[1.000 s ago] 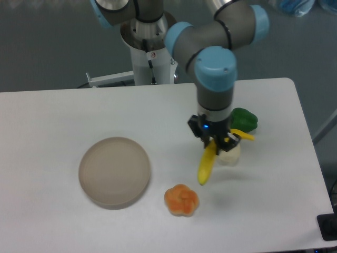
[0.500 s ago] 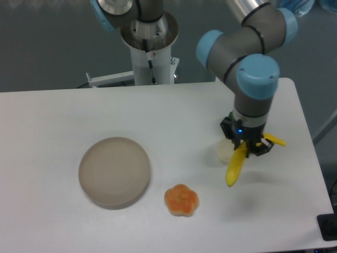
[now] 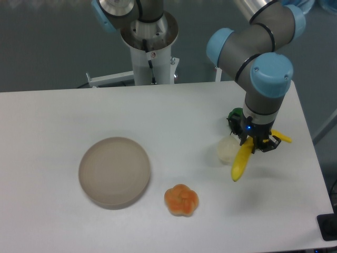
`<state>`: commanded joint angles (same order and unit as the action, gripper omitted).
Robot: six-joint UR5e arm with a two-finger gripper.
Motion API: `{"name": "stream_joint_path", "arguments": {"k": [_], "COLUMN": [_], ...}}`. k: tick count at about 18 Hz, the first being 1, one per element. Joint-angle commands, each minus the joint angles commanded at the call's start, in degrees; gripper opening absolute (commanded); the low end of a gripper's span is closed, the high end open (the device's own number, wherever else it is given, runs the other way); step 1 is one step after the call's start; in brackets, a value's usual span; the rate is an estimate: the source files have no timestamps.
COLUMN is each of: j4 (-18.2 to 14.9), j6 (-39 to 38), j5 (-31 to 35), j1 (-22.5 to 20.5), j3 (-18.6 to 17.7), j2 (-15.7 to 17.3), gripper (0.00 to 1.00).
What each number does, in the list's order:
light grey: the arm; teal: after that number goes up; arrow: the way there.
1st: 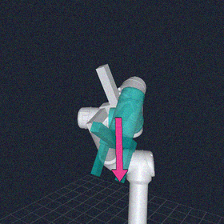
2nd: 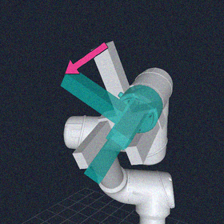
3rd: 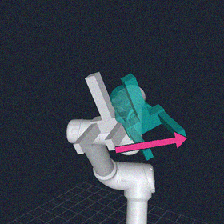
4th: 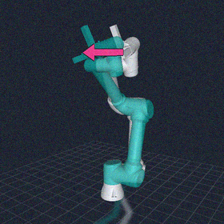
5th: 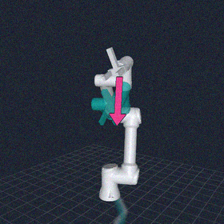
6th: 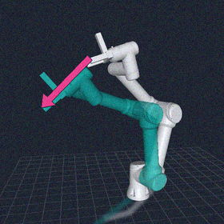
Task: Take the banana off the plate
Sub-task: 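Carry the held banana away from the plate toward the white ball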
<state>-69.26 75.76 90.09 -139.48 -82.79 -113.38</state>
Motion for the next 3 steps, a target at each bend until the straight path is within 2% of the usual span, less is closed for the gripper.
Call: {"name": "stream_joint_path", "arguments": {"k": [3], "j4": [-0.1], "j6": [0.0], "j5": [-0.2], "j1": [-0.4], "j3": [0.1], "j2": [0.0], "gripper": [0.06]}}
